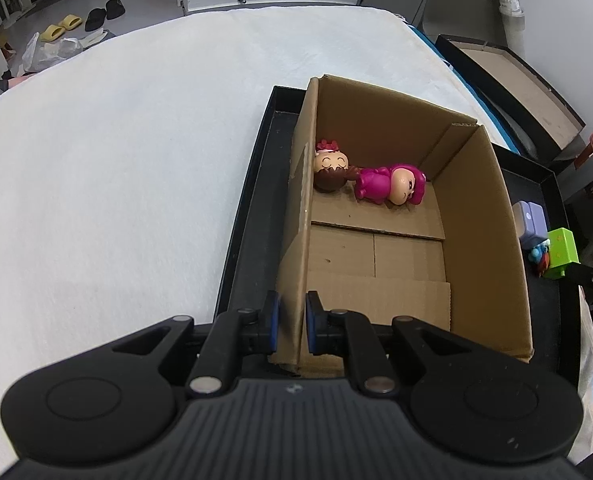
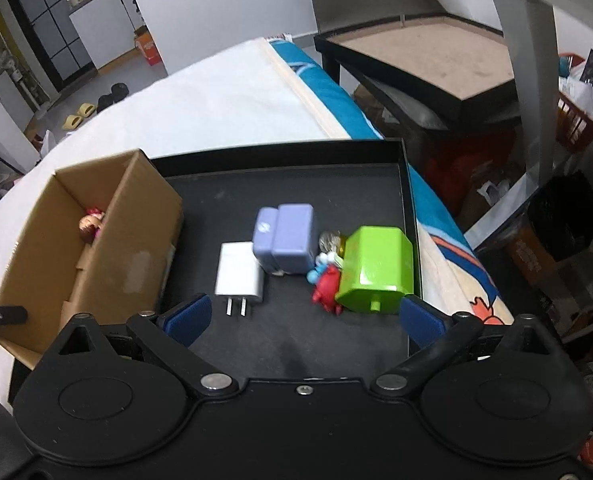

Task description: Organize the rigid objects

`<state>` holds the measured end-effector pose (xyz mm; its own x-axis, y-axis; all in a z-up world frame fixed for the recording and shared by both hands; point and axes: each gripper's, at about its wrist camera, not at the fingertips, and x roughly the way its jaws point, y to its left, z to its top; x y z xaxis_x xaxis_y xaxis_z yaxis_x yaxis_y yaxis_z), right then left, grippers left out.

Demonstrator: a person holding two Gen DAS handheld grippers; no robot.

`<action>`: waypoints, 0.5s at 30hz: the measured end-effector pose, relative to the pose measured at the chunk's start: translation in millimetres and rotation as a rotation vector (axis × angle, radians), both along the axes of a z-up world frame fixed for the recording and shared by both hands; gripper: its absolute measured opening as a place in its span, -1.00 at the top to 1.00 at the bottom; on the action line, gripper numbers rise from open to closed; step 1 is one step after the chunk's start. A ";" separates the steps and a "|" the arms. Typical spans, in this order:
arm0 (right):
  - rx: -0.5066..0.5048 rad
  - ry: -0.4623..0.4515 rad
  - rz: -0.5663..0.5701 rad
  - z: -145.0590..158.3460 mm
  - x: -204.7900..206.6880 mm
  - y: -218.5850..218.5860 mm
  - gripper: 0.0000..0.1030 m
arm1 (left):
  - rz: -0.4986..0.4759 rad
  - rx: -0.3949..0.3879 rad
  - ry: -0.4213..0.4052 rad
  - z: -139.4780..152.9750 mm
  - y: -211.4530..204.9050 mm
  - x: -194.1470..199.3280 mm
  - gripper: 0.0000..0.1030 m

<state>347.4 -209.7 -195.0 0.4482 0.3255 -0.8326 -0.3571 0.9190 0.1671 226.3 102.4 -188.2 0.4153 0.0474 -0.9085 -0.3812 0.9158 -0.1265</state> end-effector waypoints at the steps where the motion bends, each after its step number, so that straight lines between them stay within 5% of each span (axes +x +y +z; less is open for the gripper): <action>1: 0.000 0.009 -0.007 -2.8 2.2 -1.6 -0.82 | 0.003 -0.002 0.000 -0.2 0.6 0.1 0.76; 10: 0.022 0.053 -0.008 -13.3 10.4 -2.1 -0.04 | 0.010 -0.014 0.000 -3.7 4.4 2.4 0.76; 15: 0.047 0.025 -0.048 -6.5 14.9 -11.6 -0.03 | 0.006 -0.010 0.005 -5.1 4.6 4.7 0.76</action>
<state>362.3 -221.4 -201.5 0.4433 0.3430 -0.8282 -0.3084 0.9258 0.2184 231.0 107.0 -193.3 0.4101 0.0414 -0.9111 -0.3878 0.9121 -0.1331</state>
